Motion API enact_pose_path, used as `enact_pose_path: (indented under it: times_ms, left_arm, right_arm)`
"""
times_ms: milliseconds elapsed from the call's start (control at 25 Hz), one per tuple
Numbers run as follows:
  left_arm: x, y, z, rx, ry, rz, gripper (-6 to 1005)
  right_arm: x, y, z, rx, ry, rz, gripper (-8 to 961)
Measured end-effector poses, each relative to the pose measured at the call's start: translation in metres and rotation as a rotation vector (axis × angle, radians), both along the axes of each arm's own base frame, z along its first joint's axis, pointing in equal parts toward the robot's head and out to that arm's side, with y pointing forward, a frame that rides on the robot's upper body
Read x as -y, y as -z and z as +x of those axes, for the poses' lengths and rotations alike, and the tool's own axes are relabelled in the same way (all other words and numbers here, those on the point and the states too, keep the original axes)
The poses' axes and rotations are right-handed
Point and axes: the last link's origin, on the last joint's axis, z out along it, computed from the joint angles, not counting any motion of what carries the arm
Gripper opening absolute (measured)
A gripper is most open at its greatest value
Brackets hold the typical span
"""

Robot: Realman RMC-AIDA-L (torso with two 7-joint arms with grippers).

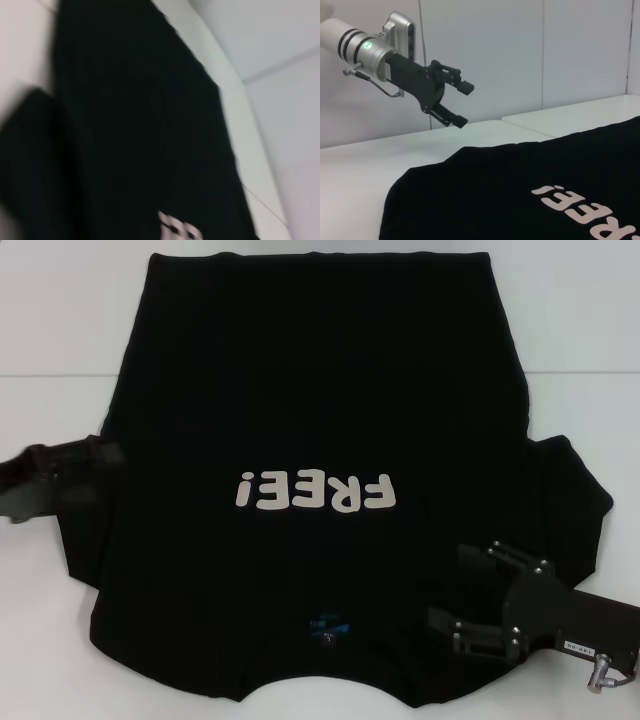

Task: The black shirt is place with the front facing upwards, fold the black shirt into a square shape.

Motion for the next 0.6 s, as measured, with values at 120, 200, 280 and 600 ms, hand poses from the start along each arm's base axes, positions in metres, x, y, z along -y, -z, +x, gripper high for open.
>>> enact_pose_path:
  times_ms: [120,200,280,600]
  left_arm:
    - [0.002,-0.008,-0.019,-0.038,-0.105,0.04,876]
    - [0.003,-0.01,-0.031,-0.074,-0.159,0.058,876]
    - [0.005,-0.011,-0.04,-0.1,-0.199,0.074,877]
    - [0.005,-0.007,-0.053,-0.142,-0.254,0.113,876]
  right_arm:
    - [0.0,0.001,0.0,0.0,0.003,0.0,930]
    - [0.0,0.001,0.0,0.001,0.006,0.0,930]
    - [0.0,0.001,0.0,0.002,0.006,0.0,930]
    - [-0.001,0.001,-0.001,0.002,0.004,0.0,930]
